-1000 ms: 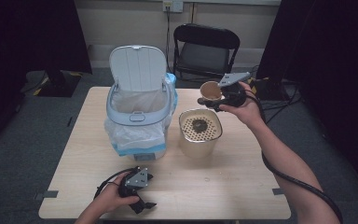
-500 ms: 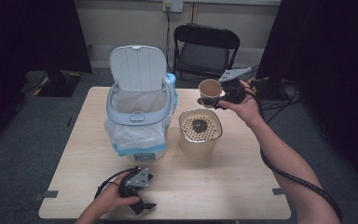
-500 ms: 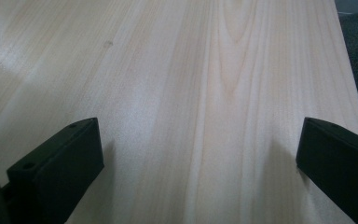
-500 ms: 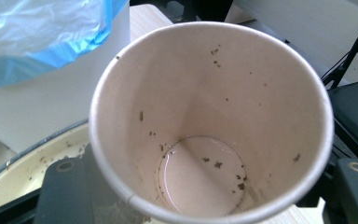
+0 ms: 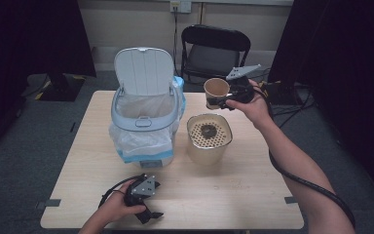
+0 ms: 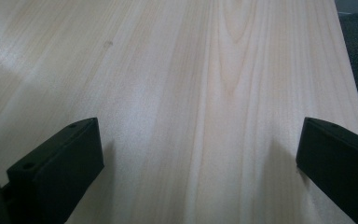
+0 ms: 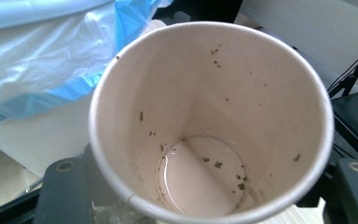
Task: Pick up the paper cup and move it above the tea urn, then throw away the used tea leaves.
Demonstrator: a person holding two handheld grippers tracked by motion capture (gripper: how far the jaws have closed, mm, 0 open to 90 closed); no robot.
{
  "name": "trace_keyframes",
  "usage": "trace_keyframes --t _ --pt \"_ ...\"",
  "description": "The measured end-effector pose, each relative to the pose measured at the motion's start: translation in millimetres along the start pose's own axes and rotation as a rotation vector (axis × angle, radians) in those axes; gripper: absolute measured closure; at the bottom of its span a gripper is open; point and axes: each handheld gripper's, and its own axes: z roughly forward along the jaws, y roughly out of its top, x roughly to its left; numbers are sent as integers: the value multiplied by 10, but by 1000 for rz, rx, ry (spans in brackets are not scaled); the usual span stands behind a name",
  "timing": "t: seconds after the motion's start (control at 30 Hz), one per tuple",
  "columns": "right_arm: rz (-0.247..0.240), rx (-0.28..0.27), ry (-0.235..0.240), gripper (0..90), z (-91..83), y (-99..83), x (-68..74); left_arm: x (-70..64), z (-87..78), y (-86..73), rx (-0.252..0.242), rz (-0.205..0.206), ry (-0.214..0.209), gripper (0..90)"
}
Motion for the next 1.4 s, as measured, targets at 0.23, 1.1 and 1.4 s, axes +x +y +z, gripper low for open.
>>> trace_keyframes --t 0.23,1.1,1.4 --pt "-16 19 20 290 24 135 25 -1 4 -1 -3 0 2 0" --pt "-48 48 124 287 29 727 225 -8 1 -1 0 -5 7 0" --pt "-74 39 134 286 32 935 344 -8 1 -1 -1 -5 7 0"
